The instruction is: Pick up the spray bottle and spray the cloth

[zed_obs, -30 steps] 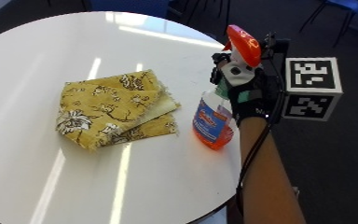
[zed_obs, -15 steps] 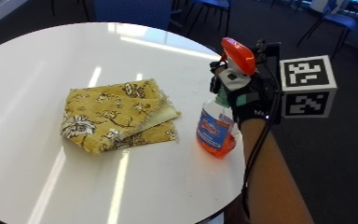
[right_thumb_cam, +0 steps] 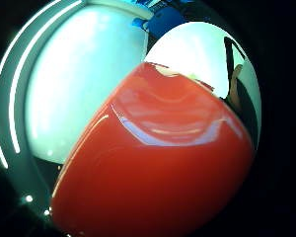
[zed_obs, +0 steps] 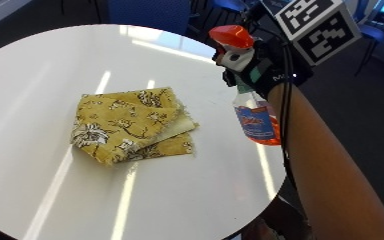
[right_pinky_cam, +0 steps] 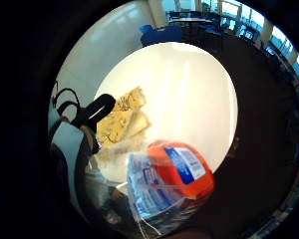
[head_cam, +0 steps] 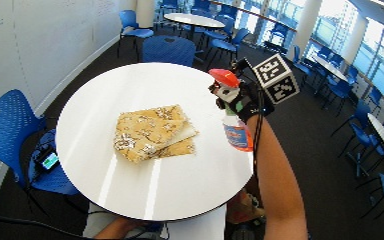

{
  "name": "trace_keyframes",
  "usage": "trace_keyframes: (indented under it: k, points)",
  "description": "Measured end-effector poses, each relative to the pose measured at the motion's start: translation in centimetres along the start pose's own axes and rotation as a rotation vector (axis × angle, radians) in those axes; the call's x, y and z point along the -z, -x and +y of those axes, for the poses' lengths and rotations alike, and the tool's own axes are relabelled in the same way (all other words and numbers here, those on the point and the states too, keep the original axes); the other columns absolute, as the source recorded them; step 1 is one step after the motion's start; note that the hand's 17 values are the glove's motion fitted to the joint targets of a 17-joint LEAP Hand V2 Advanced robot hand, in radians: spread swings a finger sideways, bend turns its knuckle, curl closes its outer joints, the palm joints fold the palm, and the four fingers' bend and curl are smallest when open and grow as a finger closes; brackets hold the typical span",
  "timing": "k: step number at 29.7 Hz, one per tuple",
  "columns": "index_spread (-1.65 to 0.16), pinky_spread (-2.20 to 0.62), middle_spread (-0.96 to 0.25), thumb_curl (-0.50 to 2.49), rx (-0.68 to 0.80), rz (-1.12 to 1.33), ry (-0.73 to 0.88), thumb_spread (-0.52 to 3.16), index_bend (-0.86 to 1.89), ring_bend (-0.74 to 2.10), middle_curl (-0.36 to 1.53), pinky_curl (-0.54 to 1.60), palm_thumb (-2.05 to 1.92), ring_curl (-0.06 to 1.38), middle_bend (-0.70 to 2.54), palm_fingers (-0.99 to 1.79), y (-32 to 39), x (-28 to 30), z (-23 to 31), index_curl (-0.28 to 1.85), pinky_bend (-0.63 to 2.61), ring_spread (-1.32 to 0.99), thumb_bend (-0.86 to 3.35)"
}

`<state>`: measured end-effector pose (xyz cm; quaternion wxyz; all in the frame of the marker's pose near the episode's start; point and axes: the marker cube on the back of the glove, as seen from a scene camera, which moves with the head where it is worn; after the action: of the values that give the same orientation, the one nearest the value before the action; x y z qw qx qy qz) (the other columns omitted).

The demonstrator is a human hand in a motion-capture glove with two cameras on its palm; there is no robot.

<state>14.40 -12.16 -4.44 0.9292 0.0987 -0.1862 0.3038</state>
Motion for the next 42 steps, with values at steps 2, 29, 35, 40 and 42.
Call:
trace_keyframes:
  k: [2,29,35,40,42]
  points:
    - [-0.32,-0.30,-0.22,0.69,-0.013,0.038,0.010,0.46,0.21,0.69,0.53,0.40,0.93,0.47,0.66,1.36,0.0,-0.1,-0.1,0.49,0.48,-0.23,-0.04]
    - [-0.31,-0.29,-0.21,0.75,-0.077,0.829,0.658,0.38,0.26,0.66,0.53,0.39,0.92,0.46,0.66,1.37,3.6,-7.3,-2.5,0.58,0.44,-0.23,-0.03]
    - [-0.31,-0.29,-0.21,0.76,-0.136,0.885,0.819,0.38,0.26,0.66,0.53,0.39,0.91,0.46,0.66,1.37,3.4,-9.1,-2.8,0.59,0.44,-0.23,-0.03]
    - [-0.30,-0.28,-0.21,0.76,-0.148,0.954,0.889,0.37,0.26,0.66,0.52,0.39,0.91,0.46,0.66,1.37,3.7,-10.9,-3.1,0.59,0.43,-0.24,-0.03]
    - [-0.30,-0.28,-0.21,0.76,-0.150,0.965,0.898,0.37,0.26,0.65,0.52,0.39,0.91,0.46,0.66,1.37,3.7,-11.2,-3.1,0.59,0.42,-0.23,-0.03]
